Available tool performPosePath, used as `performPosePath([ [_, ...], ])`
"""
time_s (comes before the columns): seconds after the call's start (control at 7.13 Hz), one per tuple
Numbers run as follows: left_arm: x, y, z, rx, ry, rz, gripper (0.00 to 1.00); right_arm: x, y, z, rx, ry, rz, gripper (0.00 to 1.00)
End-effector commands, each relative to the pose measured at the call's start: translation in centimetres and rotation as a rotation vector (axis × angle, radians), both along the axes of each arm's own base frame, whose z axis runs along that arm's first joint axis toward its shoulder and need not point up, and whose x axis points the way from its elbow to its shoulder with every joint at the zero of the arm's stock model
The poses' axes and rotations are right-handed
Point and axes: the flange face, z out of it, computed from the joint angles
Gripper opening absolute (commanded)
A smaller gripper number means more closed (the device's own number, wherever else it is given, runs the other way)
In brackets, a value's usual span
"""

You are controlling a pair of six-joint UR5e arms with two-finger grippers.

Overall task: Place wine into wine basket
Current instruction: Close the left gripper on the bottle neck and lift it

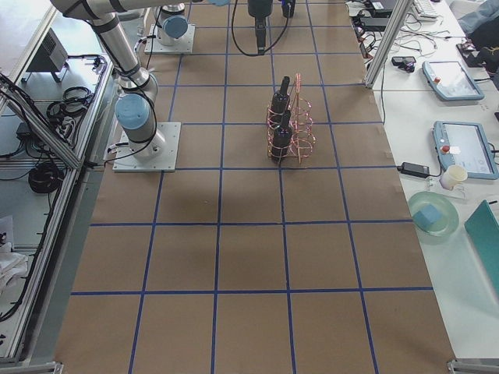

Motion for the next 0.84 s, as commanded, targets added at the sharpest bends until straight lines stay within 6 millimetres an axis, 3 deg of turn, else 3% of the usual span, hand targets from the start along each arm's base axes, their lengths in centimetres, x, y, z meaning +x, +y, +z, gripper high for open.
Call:
performPosePath([
  [0.0,4.0,-2.5,-2.6,-0.021,-0.021,-0.03,1.0,0.1,0.0,0.0,-0.001,-0.003,0.0,1.0],
  [0.14,5.1,-4.2,-3.0,-0.033,-0.026,-0.036,1.0,0.1,0.0,-0.1,0.0,-0.003,0.0,1.0],
  [0.56,6.8,-7.3,-7.7,-0.038,-0.016,-0.047,0.99,0.1,0.0,-0.4,0.0,-0.004,-0.002,1.0],
  [0.7,6.9,-7.5,-8.4,-0.034,-0.014,-0.048,0.88,0.2,0.0,-0.5,0.003,-0.007,-0.003,1.0],
])
